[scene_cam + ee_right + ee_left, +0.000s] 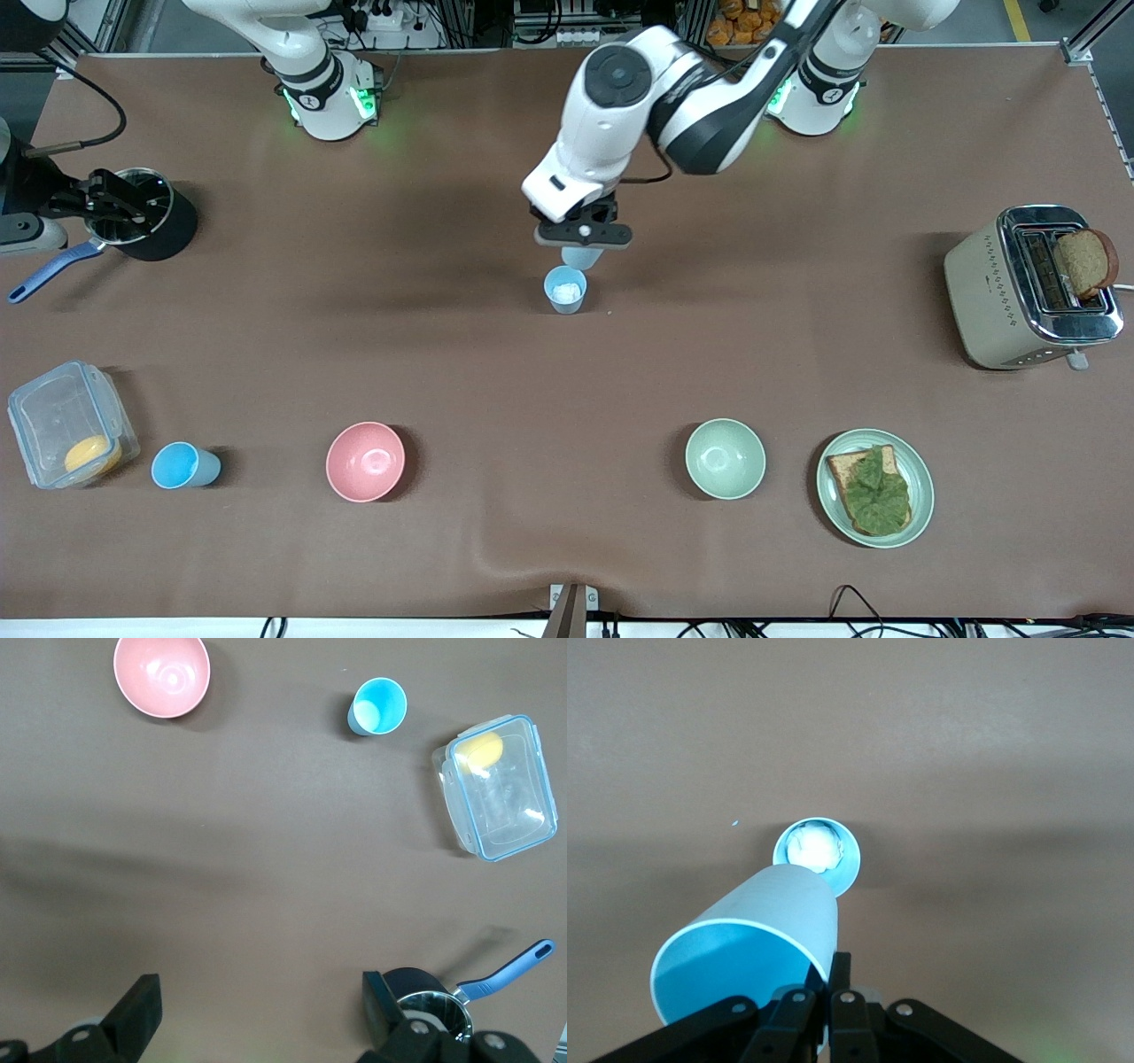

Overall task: Stack blue cups with both arms
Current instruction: 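Lower the held cup into the center blue cup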

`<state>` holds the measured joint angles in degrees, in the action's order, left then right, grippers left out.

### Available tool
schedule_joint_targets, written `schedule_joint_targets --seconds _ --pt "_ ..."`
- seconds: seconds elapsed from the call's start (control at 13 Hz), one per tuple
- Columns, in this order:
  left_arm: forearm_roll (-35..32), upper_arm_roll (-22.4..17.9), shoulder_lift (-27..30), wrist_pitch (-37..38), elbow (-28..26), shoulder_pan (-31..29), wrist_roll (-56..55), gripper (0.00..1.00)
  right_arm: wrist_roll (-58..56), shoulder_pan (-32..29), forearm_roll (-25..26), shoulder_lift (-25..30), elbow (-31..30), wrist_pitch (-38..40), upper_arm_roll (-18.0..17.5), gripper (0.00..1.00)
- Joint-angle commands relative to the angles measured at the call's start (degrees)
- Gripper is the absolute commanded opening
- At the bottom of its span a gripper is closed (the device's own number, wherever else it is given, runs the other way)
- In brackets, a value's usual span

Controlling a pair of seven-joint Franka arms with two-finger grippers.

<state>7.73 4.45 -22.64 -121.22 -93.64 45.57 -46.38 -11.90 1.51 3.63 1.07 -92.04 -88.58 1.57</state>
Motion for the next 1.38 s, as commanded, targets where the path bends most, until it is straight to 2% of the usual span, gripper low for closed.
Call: schedule_joint_targets --seconds 0.0,0.54,1.31 --pt "-0.8 -1.6 -3.9 2.0 3.6 1.4 -1.9 0.00 -0.2 -0.8 0.1 -0.6 1.3 0.7 -0.6 1.00" --pt "-0.4 -4.7 -10.0 1.3 8.1 5.6 -5.5 0.00 -0.2 -1.1 -0.7 -0.6 1.2 0.9 -0.5 1.00" --pt "-0.8 -5.0 -11.8 -1.3 7.9 6.5 -4.9 0.00 -0.2 -1.2 -0.7 -0.6 1.2 0.9 -0.5 1.00"
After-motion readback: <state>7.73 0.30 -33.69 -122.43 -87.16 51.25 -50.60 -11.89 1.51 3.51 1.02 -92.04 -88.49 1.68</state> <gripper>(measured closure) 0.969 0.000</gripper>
